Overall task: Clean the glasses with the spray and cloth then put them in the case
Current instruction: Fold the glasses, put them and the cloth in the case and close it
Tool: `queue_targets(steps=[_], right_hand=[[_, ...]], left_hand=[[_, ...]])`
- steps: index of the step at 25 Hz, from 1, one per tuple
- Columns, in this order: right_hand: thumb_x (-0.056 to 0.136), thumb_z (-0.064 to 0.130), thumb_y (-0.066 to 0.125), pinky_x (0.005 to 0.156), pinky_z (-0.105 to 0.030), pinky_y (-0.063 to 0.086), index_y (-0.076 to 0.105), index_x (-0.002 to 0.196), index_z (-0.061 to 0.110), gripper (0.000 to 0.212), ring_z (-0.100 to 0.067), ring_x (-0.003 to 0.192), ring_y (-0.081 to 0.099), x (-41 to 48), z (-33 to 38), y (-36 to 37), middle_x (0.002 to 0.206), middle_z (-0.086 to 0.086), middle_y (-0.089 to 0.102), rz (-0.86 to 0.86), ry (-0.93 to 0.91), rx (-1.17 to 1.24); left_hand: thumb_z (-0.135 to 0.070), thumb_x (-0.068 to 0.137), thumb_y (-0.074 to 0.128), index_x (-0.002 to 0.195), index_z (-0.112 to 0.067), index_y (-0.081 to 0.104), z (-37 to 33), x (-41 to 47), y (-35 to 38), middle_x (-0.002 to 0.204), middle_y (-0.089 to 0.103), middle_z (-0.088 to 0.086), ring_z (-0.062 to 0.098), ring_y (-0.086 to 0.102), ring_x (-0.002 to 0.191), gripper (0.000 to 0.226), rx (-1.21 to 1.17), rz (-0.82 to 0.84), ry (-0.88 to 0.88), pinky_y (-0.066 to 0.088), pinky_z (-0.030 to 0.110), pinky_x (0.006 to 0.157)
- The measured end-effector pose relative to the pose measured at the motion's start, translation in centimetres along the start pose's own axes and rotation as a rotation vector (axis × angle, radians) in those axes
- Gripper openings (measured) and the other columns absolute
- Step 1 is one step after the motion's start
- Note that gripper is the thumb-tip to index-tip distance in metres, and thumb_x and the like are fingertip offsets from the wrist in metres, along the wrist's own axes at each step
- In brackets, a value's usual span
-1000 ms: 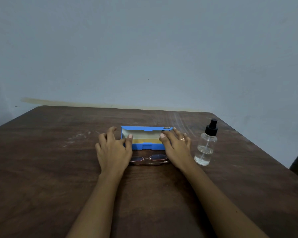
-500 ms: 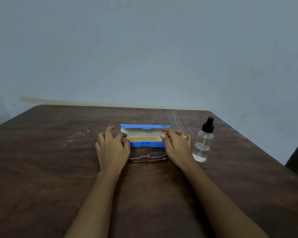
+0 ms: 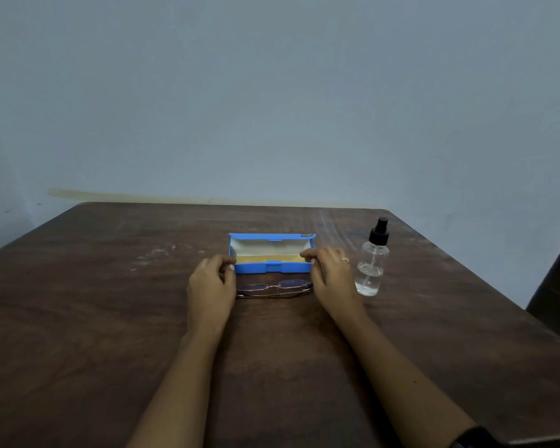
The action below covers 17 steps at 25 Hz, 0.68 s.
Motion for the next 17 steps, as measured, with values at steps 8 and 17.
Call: queue_targets(steps=[8,17], right_hand=[[0.086,-0.004,0.047,0.074,-0.017,0.036,0.064,0.102,0.002,0.024,-0.016,0.086,0.051,-1.4,-0.9,-0.5,0.105,-0.016,0.057,0.051,0.154,0.073],[0.086,0.003,0.055,0.067,-0.013,0.043,0.063,0.102,0.008,0.018,-0.011,0.084,0.056,-2.5,-2.7,-0.3,0.09,-0.003,0.063,0.123,0.427,0.334]], left_hand=[[-0.017,0.078,0.066,0.077,-0.006,0.065,1.1,-1.0,-0.8,0.083,0.053,0.009,0.027,0.054,0.081,0.011,0.031,0.079,-0.068,0.034,0.028,0.069],[-0.013,0.079,0.065,0.087,-0.005,0.07,1.5,-1.3,0.2,0.104,0.057,0.017,0.03,0.049,0.104,0.013,0.131,0.203,-0.093,0.036,0.03,0.083]])
Point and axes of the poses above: each hand's wrist, its own x-axis towards the middle knuckle, its own y-axis out of the palm, z = x × y, the point moved 7 cm from there along x, towards the middle knuckle
